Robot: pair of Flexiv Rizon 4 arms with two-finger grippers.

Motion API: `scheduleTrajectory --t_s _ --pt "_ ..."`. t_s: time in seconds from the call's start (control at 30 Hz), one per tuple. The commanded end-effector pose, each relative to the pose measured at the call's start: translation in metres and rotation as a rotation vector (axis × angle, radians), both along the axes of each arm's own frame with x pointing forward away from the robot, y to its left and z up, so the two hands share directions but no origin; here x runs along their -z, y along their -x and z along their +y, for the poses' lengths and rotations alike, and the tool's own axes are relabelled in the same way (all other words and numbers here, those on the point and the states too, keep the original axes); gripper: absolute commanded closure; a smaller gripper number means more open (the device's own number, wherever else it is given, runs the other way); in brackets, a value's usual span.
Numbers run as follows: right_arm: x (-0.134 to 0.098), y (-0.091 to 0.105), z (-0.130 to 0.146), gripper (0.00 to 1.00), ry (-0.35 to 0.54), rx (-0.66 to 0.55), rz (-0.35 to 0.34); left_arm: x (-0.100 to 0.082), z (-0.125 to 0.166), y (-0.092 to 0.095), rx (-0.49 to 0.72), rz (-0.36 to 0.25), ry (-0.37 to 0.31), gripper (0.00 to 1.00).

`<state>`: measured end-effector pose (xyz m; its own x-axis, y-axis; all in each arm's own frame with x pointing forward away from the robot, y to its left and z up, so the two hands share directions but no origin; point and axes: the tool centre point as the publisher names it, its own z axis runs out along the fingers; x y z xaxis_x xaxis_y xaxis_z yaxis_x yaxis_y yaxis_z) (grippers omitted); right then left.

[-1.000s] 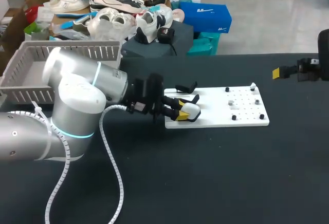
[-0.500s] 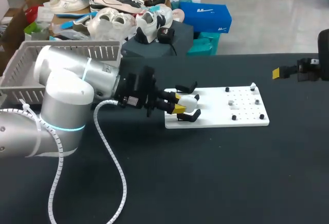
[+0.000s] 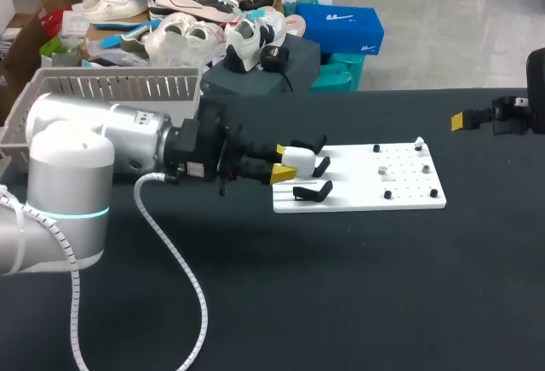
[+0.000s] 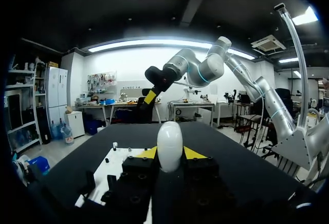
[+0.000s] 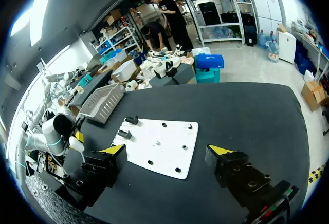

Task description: Pick up each earbud case from the left stands, insert the matching earbuds, close the lid, and place the case in the box.

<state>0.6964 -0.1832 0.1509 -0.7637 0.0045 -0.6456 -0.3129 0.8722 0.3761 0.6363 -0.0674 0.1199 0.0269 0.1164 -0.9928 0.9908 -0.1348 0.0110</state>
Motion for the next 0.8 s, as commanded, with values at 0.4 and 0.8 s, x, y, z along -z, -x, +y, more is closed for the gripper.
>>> scheduleTrajectory --t_s 0.4,0.8 --pt "0.0011 -0.0013 -0.0010 0.00 -0.003 -0.005 -0.001 -0.0039 0.0090 0.0220 -0.012 -0.057 0.049 1.00" --pt "0.0011 -0.0013 -0.0010 0.00 -0.003 -0.005 -0.001 -0.0039 0.0090 0.0220 -0.012 -0.057 0.049 1.00"
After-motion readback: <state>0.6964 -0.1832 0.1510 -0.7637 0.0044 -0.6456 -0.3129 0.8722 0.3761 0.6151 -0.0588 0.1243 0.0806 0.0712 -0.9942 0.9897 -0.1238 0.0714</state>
